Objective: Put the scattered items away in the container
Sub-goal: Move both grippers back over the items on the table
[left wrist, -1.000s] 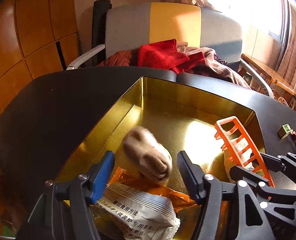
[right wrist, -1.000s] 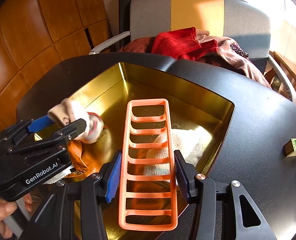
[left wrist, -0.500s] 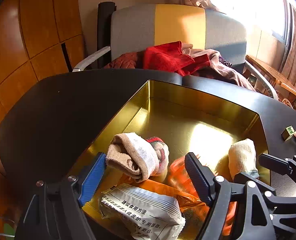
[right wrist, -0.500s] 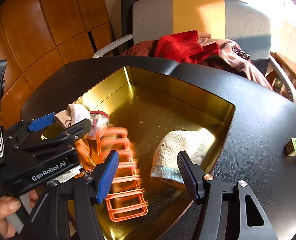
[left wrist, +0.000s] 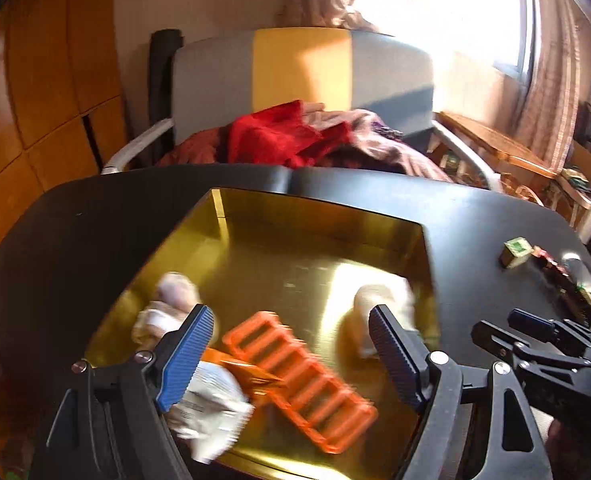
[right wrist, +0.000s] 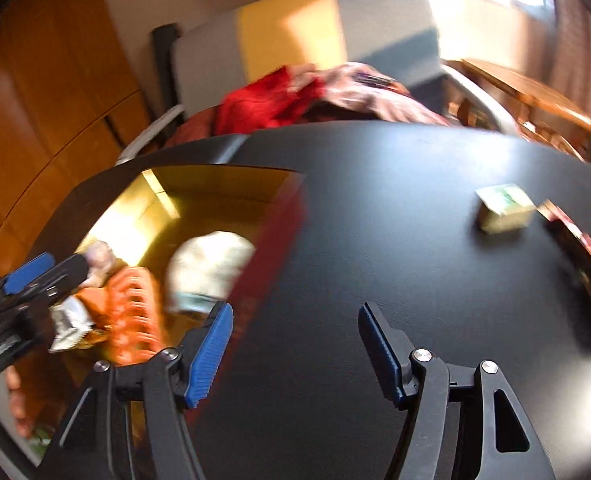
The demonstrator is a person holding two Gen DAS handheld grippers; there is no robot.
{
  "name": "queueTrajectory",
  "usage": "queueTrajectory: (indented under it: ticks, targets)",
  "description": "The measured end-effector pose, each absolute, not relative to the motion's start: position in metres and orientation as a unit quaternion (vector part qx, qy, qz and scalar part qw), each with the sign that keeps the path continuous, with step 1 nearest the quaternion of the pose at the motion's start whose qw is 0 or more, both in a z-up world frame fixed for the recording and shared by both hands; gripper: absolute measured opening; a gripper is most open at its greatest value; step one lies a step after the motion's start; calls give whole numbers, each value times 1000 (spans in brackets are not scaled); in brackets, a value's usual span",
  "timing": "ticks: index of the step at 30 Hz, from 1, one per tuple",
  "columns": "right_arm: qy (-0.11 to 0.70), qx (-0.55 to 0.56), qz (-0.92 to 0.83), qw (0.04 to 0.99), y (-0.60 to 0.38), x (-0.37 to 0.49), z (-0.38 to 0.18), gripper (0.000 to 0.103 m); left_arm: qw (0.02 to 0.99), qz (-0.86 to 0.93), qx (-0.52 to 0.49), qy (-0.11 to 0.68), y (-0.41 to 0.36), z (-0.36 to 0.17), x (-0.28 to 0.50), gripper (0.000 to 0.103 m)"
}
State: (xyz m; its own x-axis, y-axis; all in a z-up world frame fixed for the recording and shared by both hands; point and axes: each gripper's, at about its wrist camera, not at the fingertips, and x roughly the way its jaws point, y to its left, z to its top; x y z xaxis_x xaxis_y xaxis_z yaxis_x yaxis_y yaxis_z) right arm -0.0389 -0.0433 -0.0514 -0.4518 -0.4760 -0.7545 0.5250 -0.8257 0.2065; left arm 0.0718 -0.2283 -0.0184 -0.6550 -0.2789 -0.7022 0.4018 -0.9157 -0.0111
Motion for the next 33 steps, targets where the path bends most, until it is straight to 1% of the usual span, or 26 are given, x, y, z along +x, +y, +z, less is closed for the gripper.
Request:
queueTrajectory:
  ticks: [8, 15, 17, 21, 27, 29, 33]
  targets:
    - [-35, 444, -874, 191, 91, -59, -65, 67, 84, -910, 404, 41, -146, -30, 45, 82]
    - [-50, 408, -903, 125, 186, -92, -45, 70, 20, -902, 431, 4, -88, -46, 31, 82]
    - [-50, 407, -904, 124, 198, -109, -41, 71, 8, -900, 437, 1, -78, -51, 28, 82]
    - [-43, 417, -899, 128, 206, -144, -42, 72, 1, -894, 449, -4, -66, -60, 22, 82]
    - [-33, 455, -879, 135, 201, -178, -65, 72, 5, -885, 465, -2, -67, -73, 14, 82]
    - [-39, 471, -867, 158, 194, -177, -74, 73, 8, -883, 469, 2, -70, -77, 10, 82]
    - [-37, 477, -847, 234, 168, -148, -85, 73, 12, -881, 473, 11, -74, -81, 3, 82]
